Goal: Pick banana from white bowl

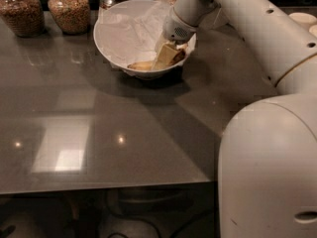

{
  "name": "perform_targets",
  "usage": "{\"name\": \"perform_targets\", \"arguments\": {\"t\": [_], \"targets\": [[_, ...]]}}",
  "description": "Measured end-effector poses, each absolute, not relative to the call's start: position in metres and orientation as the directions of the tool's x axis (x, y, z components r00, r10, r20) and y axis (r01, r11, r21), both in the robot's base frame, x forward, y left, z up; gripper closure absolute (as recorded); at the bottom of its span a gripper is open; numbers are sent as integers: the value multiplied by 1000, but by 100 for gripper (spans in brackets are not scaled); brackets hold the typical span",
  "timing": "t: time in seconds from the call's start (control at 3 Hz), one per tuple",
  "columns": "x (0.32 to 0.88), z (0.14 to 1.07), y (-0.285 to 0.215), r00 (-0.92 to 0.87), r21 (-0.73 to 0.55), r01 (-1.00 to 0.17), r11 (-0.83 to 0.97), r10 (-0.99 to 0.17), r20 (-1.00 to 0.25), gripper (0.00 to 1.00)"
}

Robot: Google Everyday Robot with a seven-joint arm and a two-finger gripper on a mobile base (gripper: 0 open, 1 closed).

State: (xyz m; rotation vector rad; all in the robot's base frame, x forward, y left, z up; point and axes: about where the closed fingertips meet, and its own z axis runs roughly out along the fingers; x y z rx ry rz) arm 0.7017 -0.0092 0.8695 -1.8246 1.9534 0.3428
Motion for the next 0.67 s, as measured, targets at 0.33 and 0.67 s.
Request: {"name": "perform_targets", "arguments": {"t": [0.33,0.67], "targets": [[702,859,-15,-38,-90,-992,85,-902,-429,43],[700,854,-17,-28,-74,-995,62,-920,-390,59]]}}
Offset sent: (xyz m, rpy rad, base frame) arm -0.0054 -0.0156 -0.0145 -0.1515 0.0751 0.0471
